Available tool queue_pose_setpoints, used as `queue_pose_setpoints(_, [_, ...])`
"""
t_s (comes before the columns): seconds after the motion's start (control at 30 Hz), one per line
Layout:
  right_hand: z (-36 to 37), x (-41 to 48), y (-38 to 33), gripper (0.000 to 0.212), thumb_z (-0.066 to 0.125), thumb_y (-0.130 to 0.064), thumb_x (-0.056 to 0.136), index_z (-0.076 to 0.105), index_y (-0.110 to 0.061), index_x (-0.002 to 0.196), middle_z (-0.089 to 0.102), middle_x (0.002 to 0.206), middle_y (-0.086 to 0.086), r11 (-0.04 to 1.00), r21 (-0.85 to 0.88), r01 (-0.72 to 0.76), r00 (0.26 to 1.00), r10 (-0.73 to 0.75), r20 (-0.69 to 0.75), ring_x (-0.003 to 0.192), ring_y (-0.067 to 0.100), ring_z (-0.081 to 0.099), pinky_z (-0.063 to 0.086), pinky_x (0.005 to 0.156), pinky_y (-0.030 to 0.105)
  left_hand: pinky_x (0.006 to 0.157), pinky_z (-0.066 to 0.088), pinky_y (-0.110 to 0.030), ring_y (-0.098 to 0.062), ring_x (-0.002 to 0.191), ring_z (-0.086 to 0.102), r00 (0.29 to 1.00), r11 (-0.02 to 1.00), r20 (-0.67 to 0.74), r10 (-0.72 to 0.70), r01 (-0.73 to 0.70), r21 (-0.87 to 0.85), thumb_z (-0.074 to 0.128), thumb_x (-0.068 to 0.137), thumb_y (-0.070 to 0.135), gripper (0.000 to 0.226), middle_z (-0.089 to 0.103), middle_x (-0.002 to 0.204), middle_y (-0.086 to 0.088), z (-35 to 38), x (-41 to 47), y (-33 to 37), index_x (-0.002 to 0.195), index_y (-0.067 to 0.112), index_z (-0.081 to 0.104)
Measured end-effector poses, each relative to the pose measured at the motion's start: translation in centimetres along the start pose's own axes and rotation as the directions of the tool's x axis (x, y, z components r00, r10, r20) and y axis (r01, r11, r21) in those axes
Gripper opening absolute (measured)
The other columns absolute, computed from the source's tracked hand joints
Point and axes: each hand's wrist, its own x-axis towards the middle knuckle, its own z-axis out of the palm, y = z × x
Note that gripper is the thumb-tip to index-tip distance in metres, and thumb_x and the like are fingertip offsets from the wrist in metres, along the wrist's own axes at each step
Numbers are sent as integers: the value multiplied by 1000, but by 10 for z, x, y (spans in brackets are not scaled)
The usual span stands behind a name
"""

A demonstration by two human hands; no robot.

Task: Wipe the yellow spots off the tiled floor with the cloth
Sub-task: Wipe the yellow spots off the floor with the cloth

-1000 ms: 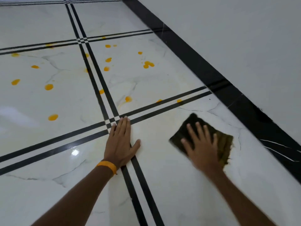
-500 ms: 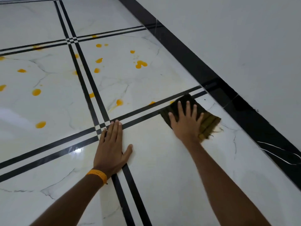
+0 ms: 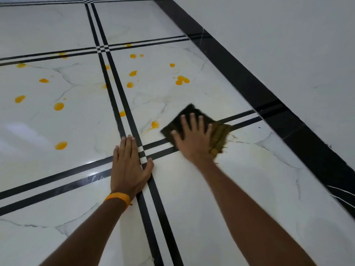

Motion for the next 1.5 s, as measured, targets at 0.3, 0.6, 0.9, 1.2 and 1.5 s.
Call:
queue_pose_setpoints(0.3, [3,31,-23,76,15,-72,98,10,-34,163,6,173,4,998,-50,36,999,-35,21,159,33,2,-2,123,65,127,6,-45,-29,156,-1,995,996,26,-94,94,7,26,89,73,104,2,168,-19,1,-1,4,159,0,4])
queue_pose_setpoints(0.6, [0,66,12,72,18,-75,97,10,-44,162,7,173,-2,968,-101,229,973,-225,50,159,27,3,5,124,63,126,1,-44,-29,156,-7,994,995,79,-73,67,77,24,85,84,114,-5,168,-18,-1,1,2,158,0,-2])
queue_pose_setpoints(0.9, [-2,26,29,71,20,-77,96,14,-47,160,10,172,-4,911,-81,404,915,-401,49,159,26,5,7,123,64,127,7,-48,-28,156,-7,993,994,107,-56,45,104,17,84,89,117,-8,168,-17,-1,4,-2,158,1,-4])
queue_pose_setpoints(1.2, [0,16,-2,72,15,-74,99,9,-40,163,6,173,2,941,-40,335,939,-330,99,159,30,3,4,124,63,127,9,-47,-23,156,-7,987,991,109,-121,115,63,16,98,66,88,-6,169,-12,-2,6,3,160,6,-2])
queue_pose_setpoints(1.5, [-7,67,30,74,17,-72,99,11,-36,163,10,172,6,998,-37,41,998,-39,58,158,35,5,6,122,67,127,10,-45,-22,157,-2,988,991,79,-134,135,-9,22,103,42,69,3,169,-10,-5,8,3,160,7,6])
